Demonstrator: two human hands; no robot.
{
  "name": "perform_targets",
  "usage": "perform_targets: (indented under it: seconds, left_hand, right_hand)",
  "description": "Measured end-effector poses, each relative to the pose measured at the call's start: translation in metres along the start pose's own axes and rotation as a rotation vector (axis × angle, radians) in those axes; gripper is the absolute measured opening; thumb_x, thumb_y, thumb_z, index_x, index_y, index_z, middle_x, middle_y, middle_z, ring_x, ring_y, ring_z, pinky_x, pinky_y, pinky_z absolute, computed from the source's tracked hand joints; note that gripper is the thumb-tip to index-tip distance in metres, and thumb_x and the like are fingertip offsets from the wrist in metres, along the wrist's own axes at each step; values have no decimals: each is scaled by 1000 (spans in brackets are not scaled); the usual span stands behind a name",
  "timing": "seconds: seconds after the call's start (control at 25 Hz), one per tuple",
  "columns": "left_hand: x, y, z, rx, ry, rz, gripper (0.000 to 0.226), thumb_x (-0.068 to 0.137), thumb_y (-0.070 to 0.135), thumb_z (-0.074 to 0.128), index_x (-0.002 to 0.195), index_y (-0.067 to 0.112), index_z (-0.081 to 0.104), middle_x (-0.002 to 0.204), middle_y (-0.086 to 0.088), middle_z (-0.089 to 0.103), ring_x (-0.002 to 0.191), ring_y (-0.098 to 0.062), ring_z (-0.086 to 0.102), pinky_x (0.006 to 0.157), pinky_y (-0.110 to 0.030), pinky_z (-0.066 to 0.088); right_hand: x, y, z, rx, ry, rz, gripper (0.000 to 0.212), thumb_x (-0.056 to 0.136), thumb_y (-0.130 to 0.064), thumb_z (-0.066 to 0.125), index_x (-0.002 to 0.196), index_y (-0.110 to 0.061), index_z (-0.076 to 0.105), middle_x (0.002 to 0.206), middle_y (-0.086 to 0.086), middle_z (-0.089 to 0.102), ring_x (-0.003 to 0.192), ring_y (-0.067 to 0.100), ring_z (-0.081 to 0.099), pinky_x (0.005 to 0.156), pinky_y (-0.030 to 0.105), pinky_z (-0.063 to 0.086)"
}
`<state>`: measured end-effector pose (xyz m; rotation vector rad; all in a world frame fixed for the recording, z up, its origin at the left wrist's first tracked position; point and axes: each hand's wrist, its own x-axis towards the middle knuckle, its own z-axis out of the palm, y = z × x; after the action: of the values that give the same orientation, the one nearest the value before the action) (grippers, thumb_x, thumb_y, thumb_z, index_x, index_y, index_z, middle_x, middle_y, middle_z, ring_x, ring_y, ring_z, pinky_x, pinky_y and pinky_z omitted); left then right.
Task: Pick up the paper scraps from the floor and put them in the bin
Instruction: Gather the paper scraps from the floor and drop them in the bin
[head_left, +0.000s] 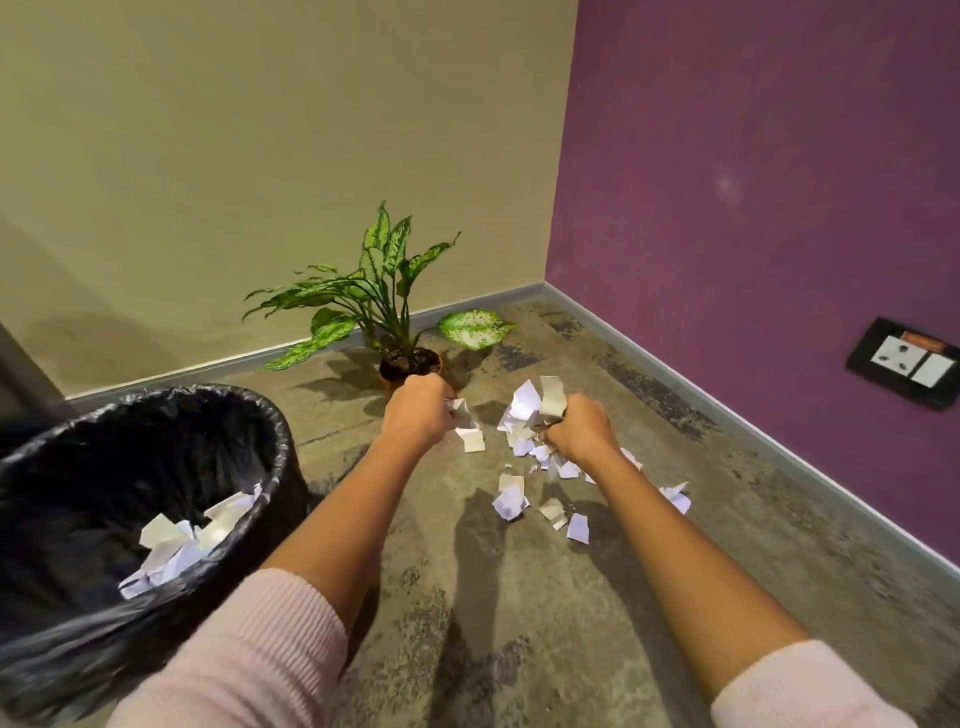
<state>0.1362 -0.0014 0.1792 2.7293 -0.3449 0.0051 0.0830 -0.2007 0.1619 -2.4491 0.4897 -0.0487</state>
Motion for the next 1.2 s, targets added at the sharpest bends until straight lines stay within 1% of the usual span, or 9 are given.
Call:
perform_targets:
  seconds: [0.2,0.44,0.6,0.72,0.8,0.88,1.0,1.12,1.2]
  left_hand:
    - [-8,-40,-79,107,71,-66,22,81,20,69,100,11,74,95,-16,70,91,-35,65,68,-35,46]
    - [-33,-115,-174,178,70,-235,26,83,14,65,108,13,74,105,-14,72,98,-31,65,77,-33,49]
    - [-63,-163,-201,236,-13,-399,18,75,15,70,91,7,72,92,-16,71,76,-31,59,66,-30,44]
    - [-76,-183,-200,212,-101,-495,14,69,11,77,75,8,65,73,-9,63,58,-24,62,49,-24,49]
    - [-79,-193,-196,181,-148,-511,13,66,8,76,73,9,65,75,-9,63,61,-23,64,50,-29,57]
    - [-80,-200,-192,173,-195,-531,14,67,11,77,79,12,70,75,-6,66,60,-18,65,52,-27,58]
    - [-81,-206,-185,91,-314,-577,13,75,9,78,75,15,66,71,1,66,40,-5,64,32,-15,42]
    - [-86,-209,-183,41,-415,-595,25,78,14,80,99,10,69,84,-1,69,66,-15,73,33,-16,43]
    - [-88,-213,-182,46,-460,-592,42,77,21,81,116,12,66,87,-1,68,78,-20,71,48,-22,55]
  right_hand:
    - [-12,-86,5,53,-16,-130,26,80,-13,67,104,-3,66,105,21,67,97,38,62,70,36,49]
    - [-35,-195,36,117,-96,-314,34,81,-20,72,109,-3,66,112,19,66,103,34,62,68,28,40]
    - [-59,-247,66,101,-206,-424,29,82,-18,71,106,-3,66,107,17,65,92,31,62,66,30,45]
    - [-74,-267,88,60,-250,-469,17,84,-17,70,94,-6,61,96,11,57,73,23,53,60,29,40]
    - [-78,-273,101,57,-270,-481,14,84,-15,68,88,-10,55,93,8,53,64,17,48,58,30,40]
    - [-80,-278,112,32,-287,-491,15,84,-14,66,88,-8,53,95,9,53,66,19,48,59,32,45]
    - [-83,-283,126,-2,-334,-486,21,80,-12,70,96,-3,60,101,13,59,83,27,60,71,40,57]
    - [-87,-285,136,3,-430,-502,36,75,-14,77,109,-12,67,103,8,64,93,28,65,74,35,57]
    - [-89,-287,140,-2,-488,-526,52,73,-16,79,123,-20,64,114,9,64,99,27,64,73,29,53]
